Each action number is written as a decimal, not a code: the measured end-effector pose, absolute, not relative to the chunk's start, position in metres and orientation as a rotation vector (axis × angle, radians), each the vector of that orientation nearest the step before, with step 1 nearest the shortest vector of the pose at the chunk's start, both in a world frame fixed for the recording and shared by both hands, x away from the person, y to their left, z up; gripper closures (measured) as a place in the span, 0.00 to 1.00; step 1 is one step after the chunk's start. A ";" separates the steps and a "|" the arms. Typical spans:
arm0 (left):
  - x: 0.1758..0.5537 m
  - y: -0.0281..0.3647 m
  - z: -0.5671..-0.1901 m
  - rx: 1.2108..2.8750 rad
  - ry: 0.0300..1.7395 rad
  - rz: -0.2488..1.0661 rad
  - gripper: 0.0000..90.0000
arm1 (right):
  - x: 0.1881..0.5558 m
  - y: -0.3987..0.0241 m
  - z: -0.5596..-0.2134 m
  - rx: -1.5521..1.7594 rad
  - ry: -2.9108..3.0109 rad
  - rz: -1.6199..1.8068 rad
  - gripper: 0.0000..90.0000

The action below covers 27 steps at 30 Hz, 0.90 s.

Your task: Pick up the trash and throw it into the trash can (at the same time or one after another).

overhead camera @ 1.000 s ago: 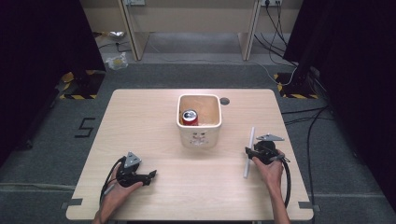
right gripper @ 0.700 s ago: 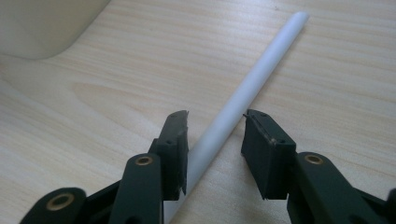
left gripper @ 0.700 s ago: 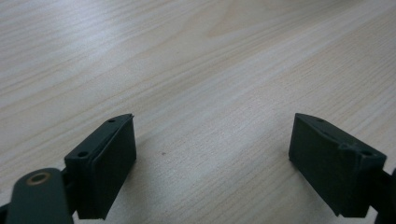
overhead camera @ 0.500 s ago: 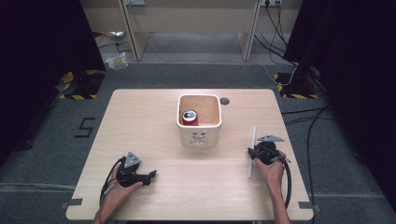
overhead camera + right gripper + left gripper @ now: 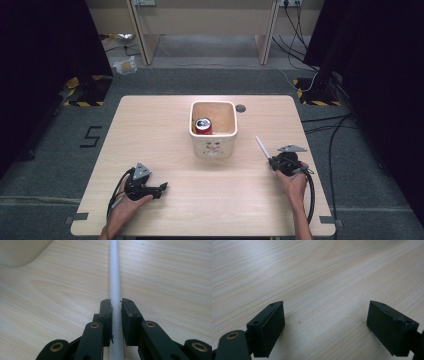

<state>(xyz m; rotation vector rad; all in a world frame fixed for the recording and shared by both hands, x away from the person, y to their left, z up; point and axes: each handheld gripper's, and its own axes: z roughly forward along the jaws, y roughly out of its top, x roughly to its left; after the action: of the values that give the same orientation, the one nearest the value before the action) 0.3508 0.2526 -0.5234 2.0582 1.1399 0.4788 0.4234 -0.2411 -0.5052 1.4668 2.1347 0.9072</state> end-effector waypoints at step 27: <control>0.351 0.252 -0.524 2.055 1.141 0.480 0.16 | 0.416 -0.232 -0.444 1.309 2.062 1.116 0.88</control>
<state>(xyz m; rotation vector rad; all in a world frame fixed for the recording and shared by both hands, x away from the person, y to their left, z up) 0.3508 0.2524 -0.5236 2.0550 1.1413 0.4801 0.4163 -0.2323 -0.4441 1.3090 2.0620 1.1162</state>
